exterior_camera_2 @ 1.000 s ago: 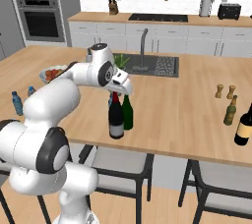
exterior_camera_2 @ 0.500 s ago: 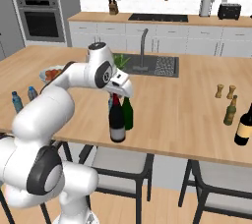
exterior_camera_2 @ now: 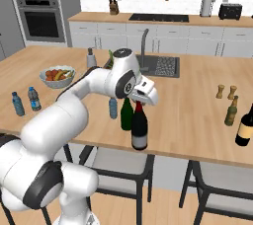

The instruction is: Move the plastic bottles in the middle to the plastics group, and the glass bottles in the middle to the glass group.

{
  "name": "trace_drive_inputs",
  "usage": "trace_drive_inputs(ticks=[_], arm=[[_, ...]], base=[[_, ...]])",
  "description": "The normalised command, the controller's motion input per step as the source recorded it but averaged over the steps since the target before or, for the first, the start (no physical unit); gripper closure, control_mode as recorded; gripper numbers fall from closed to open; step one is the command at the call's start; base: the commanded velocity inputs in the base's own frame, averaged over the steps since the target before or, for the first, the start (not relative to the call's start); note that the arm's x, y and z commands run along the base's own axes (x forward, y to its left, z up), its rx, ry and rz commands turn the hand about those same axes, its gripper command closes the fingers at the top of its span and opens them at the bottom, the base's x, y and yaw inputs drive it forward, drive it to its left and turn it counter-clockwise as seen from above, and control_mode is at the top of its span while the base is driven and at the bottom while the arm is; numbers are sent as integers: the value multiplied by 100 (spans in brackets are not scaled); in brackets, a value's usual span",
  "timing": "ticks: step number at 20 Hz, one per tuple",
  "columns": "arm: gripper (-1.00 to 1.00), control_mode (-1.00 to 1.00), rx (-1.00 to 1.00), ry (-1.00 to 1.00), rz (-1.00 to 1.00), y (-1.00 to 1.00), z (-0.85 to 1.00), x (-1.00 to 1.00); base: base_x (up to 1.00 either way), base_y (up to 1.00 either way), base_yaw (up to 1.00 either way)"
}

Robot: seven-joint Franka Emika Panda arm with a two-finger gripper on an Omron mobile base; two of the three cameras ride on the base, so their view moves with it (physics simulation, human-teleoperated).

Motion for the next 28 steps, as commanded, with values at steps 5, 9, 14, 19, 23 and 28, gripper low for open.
trace_drive_inputs(ticks=[5, 9, 14, 19, 23, 28], arm=[[100, -100, 0, 0, -8, -100, 0, 13], [100, -100, 0, 0, -9, -99, 2, 22], [100, -100, 0, 0, -9, -96, 4, 27], [100, -100, 0, 0, -12, -87, 1, 37], [100, -100, 0, 0, -15, -78, 0, 46], [100, -100, 0, -1, -12, -69, 0, 44]], base=[[0, 0, 0], [0, 0, 0], [0, 0, 0], [0, 0, 0], [0, 0, 0], [0, 0, 0]])
